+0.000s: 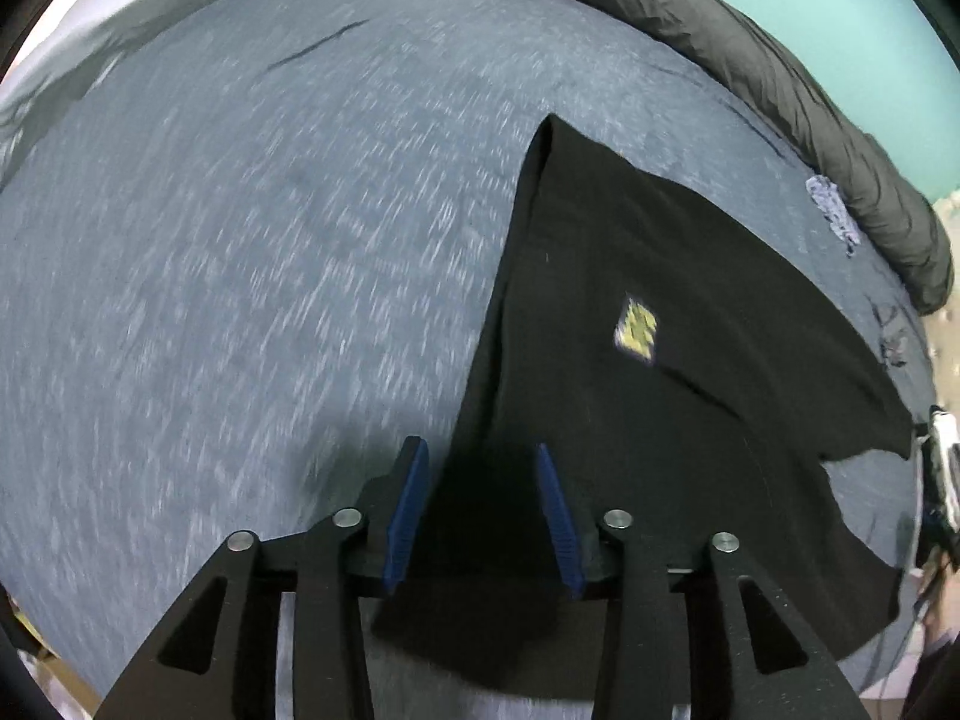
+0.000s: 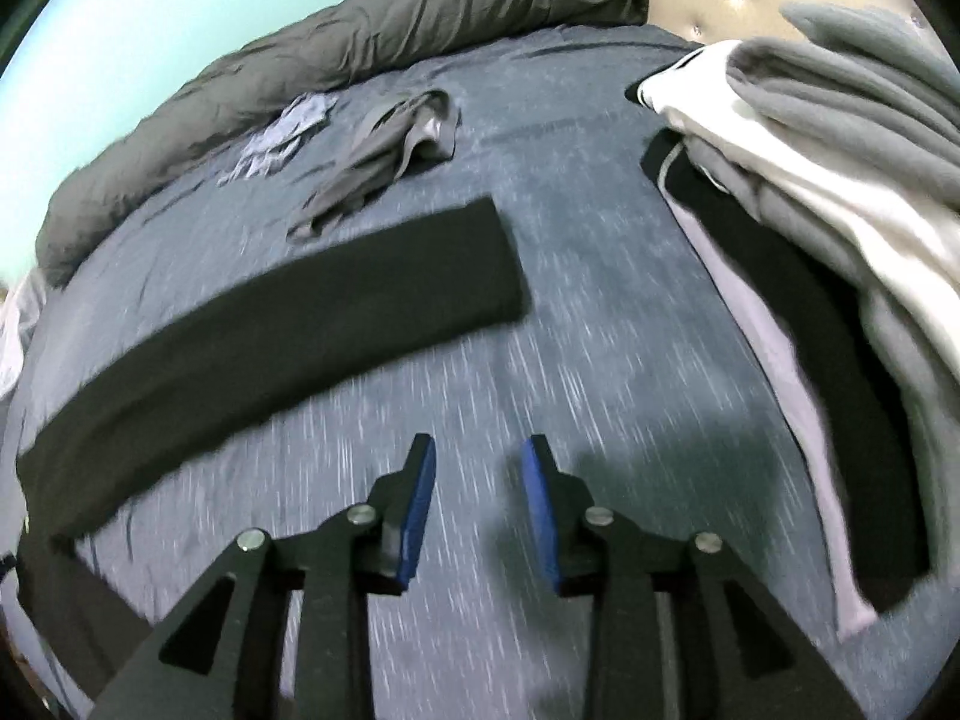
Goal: Fold clothes
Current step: 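Release the fleece with both tools and lift them away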
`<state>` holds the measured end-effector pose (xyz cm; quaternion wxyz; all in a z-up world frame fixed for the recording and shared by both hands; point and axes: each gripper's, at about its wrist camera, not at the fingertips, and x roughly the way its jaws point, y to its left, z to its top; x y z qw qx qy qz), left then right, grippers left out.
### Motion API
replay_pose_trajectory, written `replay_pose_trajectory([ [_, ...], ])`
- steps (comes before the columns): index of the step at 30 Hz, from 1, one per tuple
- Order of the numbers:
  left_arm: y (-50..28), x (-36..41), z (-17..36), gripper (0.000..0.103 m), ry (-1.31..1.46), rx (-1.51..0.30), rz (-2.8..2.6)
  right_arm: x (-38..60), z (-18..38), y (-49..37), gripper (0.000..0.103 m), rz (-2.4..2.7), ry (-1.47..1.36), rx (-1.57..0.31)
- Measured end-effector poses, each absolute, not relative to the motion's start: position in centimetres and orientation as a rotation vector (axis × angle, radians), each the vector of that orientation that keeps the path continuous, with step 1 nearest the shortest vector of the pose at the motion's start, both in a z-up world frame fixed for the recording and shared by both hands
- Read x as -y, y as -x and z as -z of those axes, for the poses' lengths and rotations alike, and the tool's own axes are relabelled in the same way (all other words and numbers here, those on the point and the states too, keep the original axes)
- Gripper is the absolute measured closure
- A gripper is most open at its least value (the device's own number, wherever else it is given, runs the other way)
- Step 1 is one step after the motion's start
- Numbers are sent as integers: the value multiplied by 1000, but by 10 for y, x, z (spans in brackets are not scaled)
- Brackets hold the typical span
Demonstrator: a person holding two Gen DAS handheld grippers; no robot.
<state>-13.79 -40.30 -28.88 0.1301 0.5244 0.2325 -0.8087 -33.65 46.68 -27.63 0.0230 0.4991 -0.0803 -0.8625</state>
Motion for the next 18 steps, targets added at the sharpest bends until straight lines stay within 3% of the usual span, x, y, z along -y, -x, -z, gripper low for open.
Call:
replay_pose_trajectory([
  [5, 94, 402, 286, 54, -1512, -748, 2343, -477, 268, 287, 65, 2628, -1563, 243],
  [12, 48, 398, 295, 46, -1506, -868, 2326, -489, 259, 230, 63, 2608, -1577, 256],
  [18, 31, 388, 322, 44, -1523, -982, 2280, -490, 253, 194, 60, 2583, -1585, 270],
])
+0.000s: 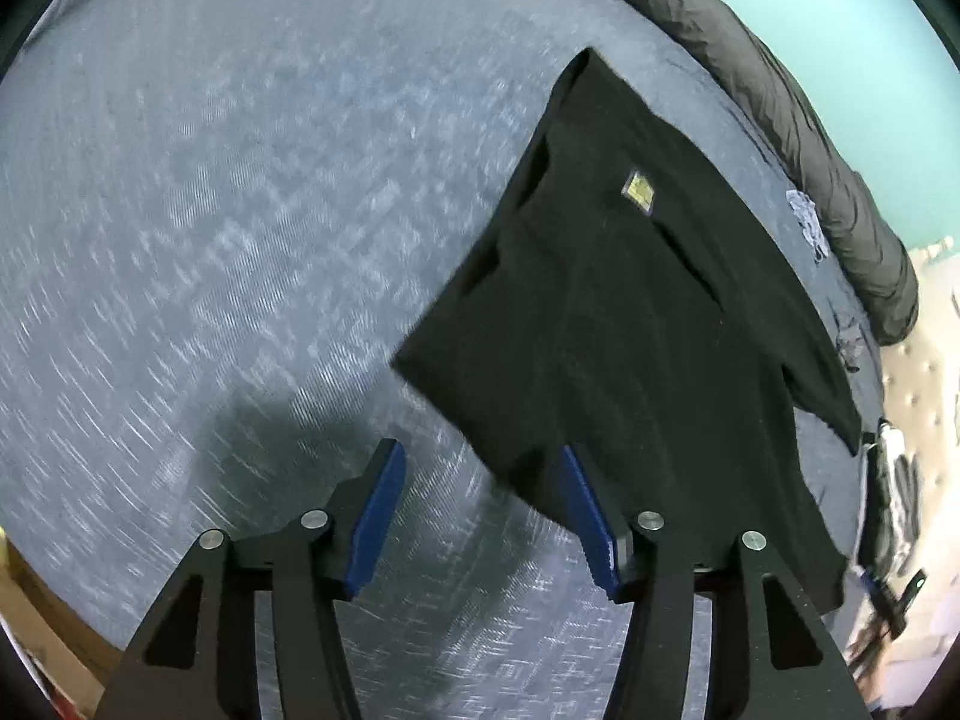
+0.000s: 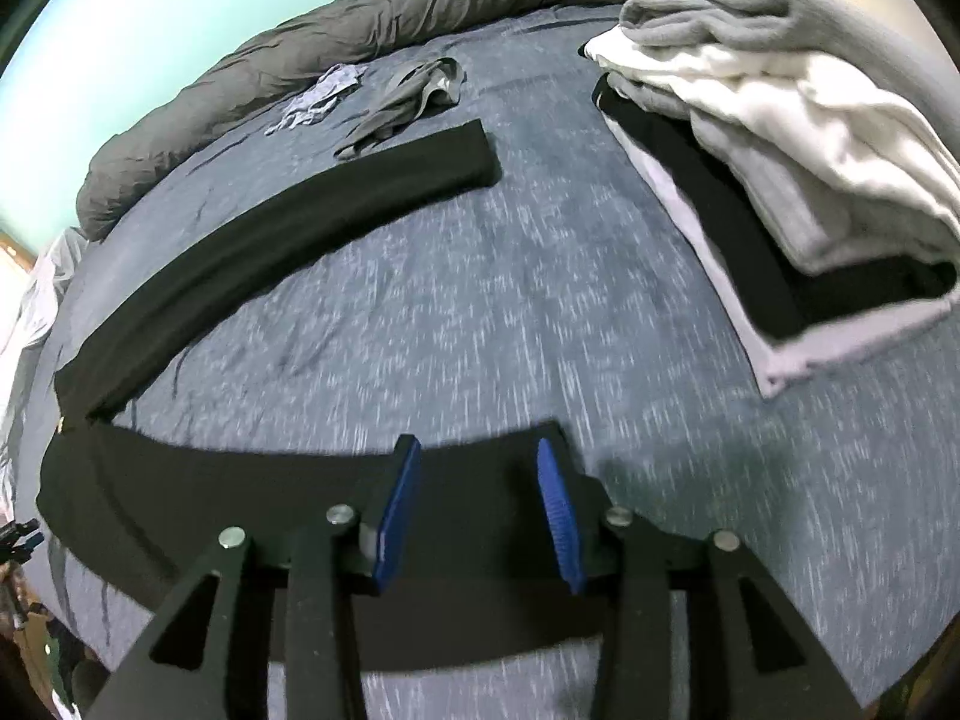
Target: Fold clothes
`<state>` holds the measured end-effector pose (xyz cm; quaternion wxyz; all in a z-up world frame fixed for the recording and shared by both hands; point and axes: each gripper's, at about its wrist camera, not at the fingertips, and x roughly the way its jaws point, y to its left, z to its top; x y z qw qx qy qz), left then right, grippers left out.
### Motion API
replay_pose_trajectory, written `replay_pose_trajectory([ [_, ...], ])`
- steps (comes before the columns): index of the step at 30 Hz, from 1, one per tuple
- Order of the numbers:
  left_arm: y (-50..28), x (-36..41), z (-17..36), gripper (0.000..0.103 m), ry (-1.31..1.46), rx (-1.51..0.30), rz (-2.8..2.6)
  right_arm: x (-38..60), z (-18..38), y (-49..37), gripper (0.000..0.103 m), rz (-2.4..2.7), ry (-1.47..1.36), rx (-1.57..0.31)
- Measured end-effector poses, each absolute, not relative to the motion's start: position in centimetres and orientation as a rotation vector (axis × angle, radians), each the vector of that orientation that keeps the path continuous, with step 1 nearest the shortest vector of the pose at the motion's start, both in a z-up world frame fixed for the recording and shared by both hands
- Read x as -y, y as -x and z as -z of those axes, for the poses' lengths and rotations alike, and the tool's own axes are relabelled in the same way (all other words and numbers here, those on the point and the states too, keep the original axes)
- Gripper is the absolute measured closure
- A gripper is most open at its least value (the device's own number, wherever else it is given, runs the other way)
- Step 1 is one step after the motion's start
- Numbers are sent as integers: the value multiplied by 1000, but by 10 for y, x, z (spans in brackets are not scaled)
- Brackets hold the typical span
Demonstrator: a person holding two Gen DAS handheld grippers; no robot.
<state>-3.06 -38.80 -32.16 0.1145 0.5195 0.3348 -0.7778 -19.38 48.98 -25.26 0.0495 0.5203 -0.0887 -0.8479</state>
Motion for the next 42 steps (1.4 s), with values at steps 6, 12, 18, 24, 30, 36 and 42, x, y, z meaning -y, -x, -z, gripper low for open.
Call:
replay_pose_trajectory([
  [6, 28, 387, 338, 44, -1436, -1051, 2288, -489, 258, 168, 54, 2560, -1609, 272],
  [12, 36, 387, 343, 80, -1396, -1089, 2330, -490, 281, 152, 54, 2542, -1671, 300],
  [18, 21, 394, 324, 93, -1304, -1141, 2387, -494, 289, 148, 54, 2559, -1687, 312],
  [24, 9, 406, 330, 94, -1302, -1177, 2366, -504, 289, 139, 54, 2566, -1685, 343],
  [30, 17, 401, 337, 93, -1327, -1172, 2347, -524, 292, 129, 51, 2554, -1687, 451],
  [36, 23, 398, 331, 93, -1336, -1140, 2364, -550, 306, 123, 42, 2521, -1709, 640],
  [42, 28, 394, 322, 93, -1365, -1074, 2374, -563, 315, 125, 41, 2499, -1664, 789],
])
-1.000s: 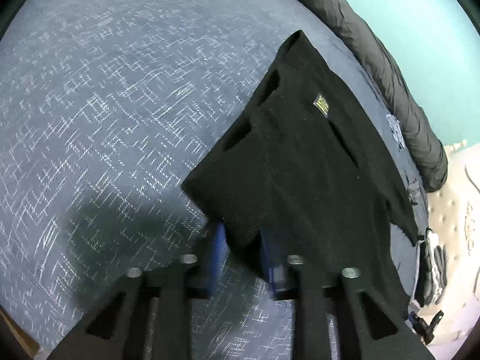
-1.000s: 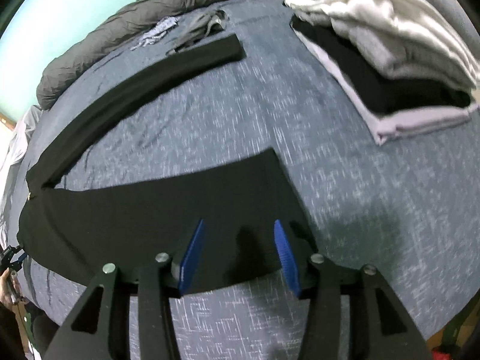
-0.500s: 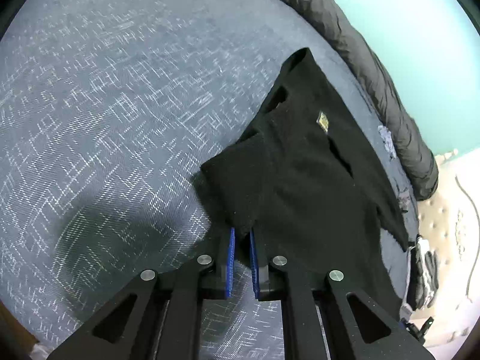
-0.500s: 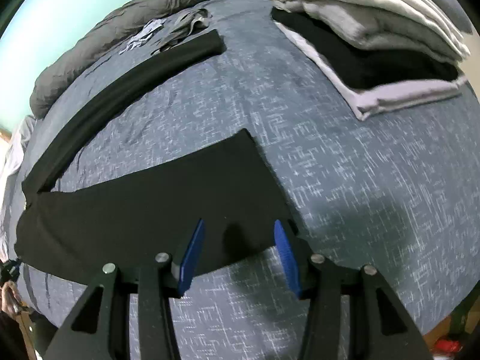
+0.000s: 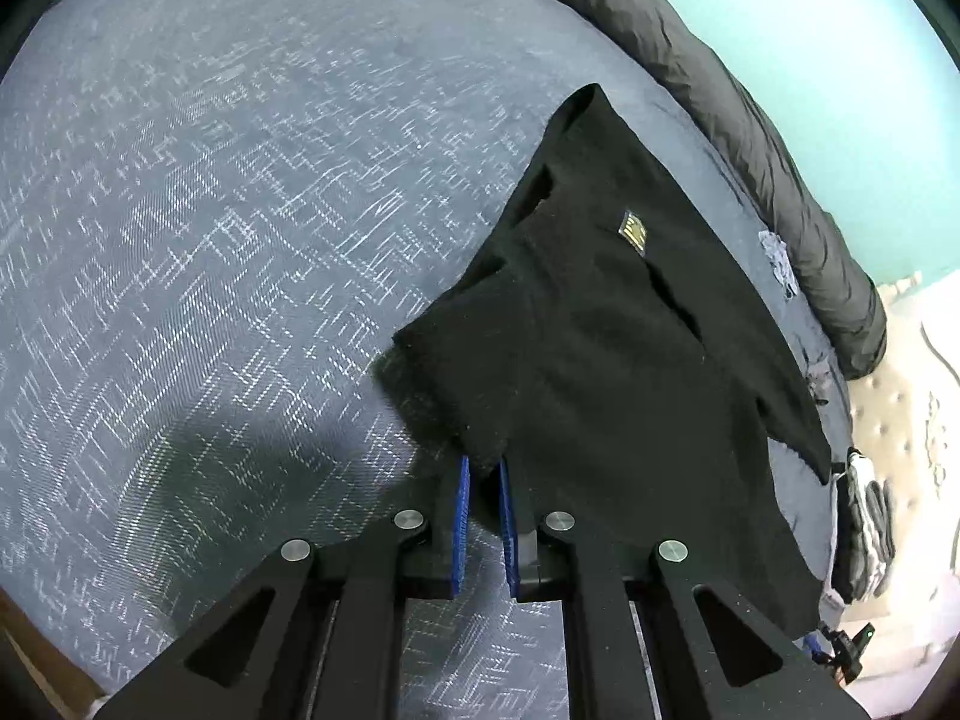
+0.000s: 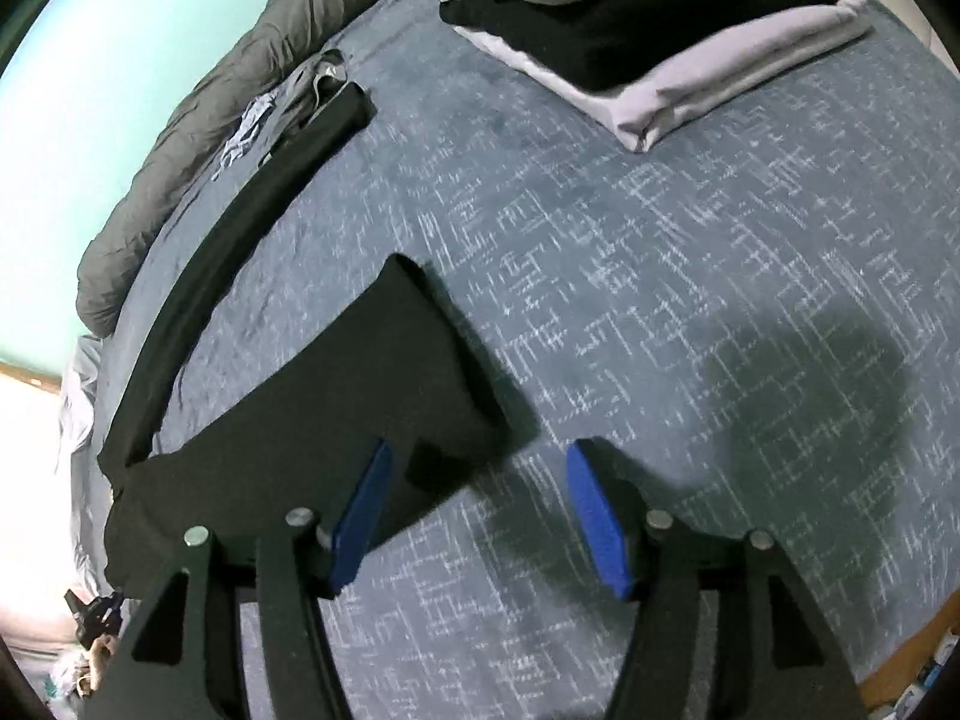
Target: Fold clothes
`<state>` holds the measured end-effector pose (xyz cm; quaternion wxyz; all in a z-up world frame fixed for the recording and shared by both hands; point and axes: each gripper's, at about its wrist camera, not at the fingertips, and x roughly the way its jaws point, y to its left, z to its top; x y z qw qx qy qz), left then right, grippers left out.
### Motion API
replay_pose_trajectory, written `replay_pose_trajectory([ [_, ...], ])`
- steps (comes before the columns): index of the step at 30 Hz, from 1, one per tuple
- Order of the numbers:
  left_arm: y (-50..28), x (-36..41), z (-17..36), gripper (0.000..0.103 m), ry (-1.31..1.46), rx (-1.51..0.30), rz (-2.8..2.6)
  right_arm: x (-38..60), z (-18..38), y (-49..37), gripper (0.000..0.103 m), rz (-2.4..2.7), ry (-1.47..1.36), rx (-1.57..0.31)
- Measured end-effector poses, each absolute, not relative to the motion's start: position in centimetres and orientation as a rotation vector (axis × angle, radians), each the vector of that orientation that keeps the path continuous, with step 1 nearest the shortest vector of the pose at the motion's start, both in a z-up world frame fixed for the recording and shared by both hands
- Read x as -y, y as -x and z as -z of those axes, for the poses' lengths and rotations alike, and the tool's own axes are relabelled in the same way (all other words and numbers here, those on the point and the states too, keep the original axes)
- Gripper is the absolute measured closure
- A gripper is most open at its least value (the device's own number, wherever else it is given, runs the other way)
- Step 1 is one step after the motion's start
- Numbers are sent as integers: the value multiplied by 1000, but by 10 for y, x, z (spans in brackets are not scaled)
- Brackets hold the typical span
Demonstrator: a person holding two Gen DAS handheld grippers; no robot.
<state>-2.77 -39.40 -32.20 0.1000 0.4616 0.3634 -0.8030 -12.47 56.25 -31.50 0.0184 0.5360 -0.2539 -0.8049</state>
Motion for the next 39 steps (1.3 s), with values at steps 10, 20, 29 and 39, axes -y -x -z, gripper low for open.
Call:
replay_pose_trajectory([
  [10, 28, 392, 306, 93, -1361, -1035, 2386, -552, 319, 133, 78, 2510, -1662, 734],
  [20, 31, 392, 282, 94, -1306, -1040, 2428, -552, 285, 135, 92, 2550, -1532, 745],
  [29, 36, 400, 239, 94, -1193, -1061, 2480, -553, 233, 150, 94, 2582, -1407, 780],
  [39, 46, 397, 214, 94, -1156, -1051, 2511, -555, 206, 164, 94, 2601, -1348, 782],
])
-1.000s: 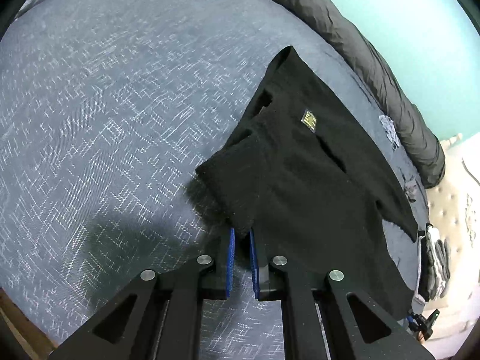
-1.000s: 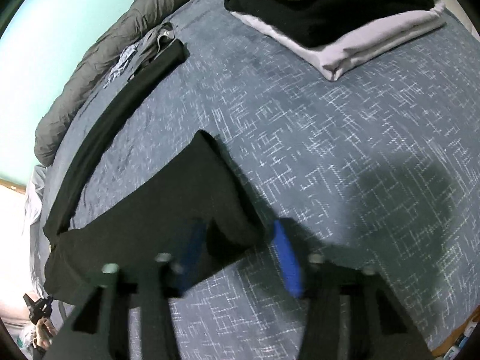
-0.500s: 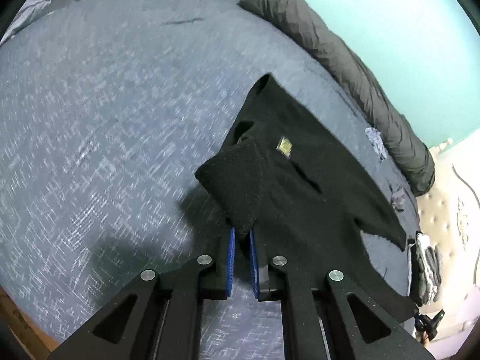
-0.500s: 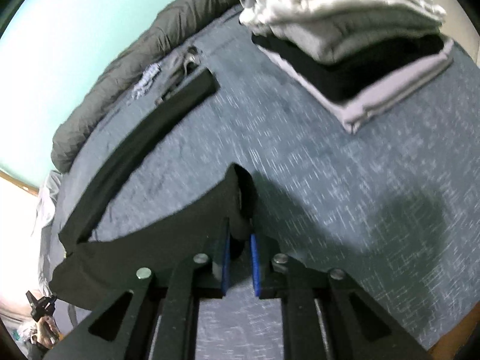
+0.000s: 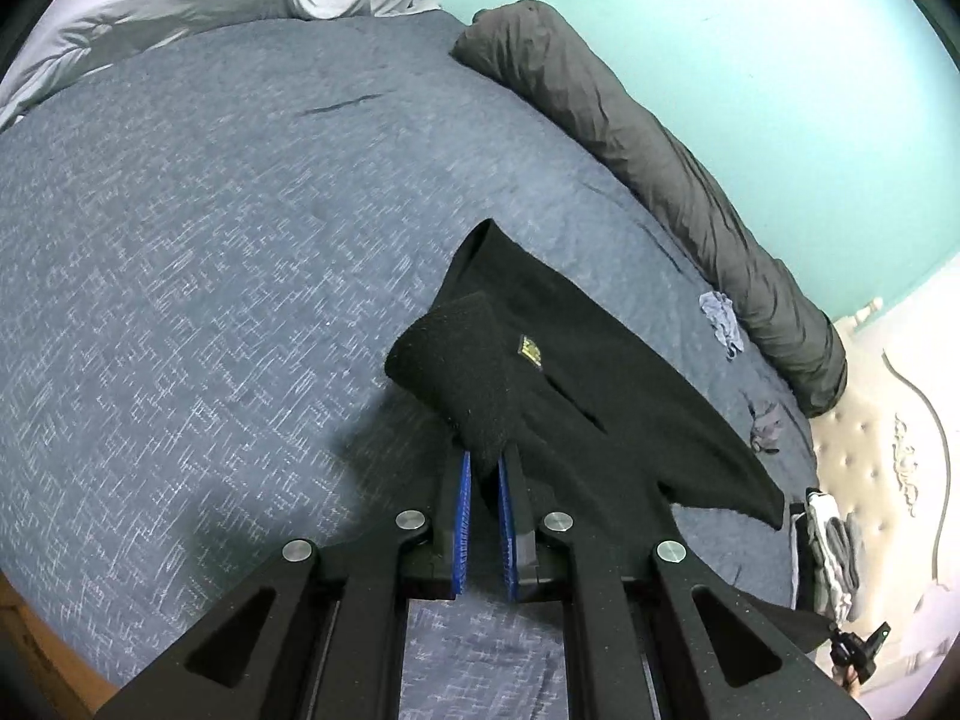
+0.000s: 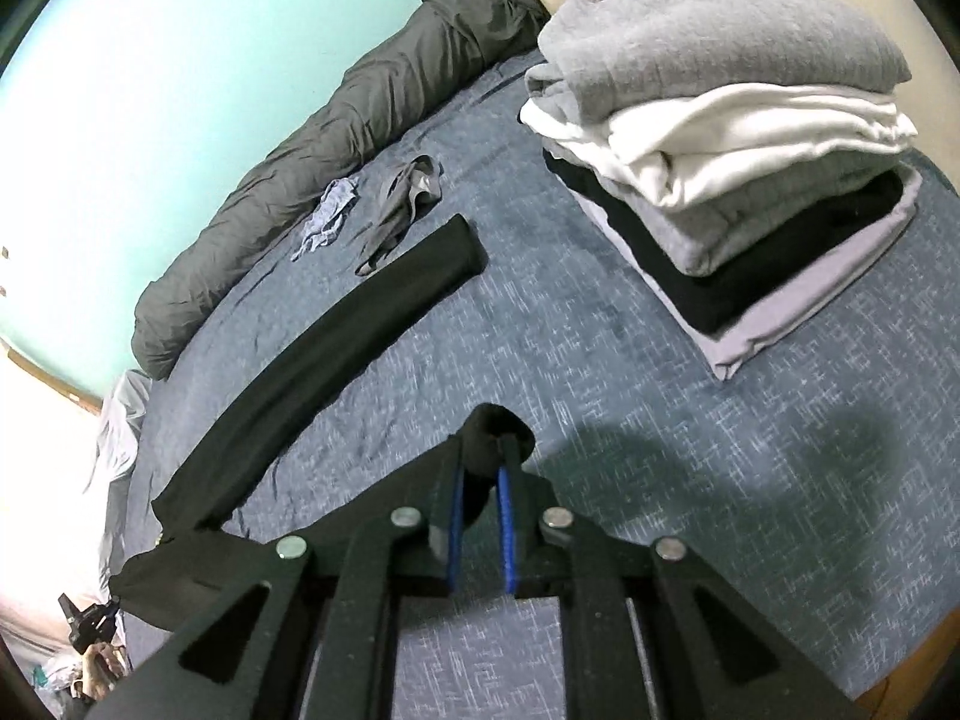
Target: Fold clothes
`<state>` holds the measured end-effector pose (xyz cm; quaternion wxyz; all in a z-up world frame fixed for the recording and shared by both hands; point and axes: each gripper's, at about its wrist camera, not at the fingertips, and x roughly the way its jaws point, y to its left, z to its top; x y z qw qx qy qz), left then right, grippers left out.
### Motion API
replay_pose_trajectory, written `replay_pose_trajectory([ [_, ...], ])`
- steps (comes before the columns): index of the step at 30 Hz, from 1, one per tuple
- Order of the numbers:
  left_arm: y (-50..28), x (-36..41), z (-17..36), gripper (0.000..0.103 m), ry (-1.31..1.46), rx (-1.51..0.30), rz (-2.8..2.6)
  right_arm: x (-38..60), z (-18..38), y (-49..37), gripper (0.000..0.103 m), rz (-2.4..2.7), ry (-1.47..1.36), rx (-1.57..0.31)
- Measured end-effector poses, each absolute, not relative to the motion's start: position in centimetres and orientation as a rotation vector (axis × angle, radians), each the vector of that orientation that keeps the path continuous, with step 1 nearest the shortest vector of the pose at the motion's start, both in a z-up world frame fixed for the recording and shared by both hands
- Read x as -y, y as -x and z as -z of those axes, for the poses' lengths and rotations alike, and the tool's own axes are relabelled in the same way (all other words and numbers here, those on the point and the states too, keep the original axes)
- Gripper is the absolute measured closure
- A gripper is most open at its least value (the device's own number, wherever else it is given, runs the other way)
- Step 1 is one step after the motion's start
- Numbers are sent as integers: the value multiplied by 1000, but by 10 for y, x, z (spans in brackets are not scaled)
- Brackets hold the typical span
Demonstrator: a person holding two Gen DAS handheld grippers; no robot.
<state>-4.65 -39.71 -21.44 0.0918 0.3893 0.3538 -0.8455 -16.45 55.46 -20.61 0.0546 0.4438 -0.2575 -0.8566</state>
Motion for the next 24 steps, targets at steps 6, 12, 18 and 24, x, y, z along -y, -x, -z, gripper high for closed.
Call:
replay_pose_trajectory([
  [6, 58, 398, 206, 94, -1154, -1034, 2508, -552, 202, 178, 94, 2598, -1365, 761],
  [12, 82, 401, 193, 94, -1155, -1004, 2507, -545, 191, 205, 94, 2612, -1386, 716],
  [18, 124, 406, 184, 94, -1157, -964, 2496, -533, 181, 251, 94, 2628, -1415, 655],
  [24, 179, 412, 185, 94, -1181, -926, 2477, -521, 181, 303, 94, 2638, -1454, 603],
])
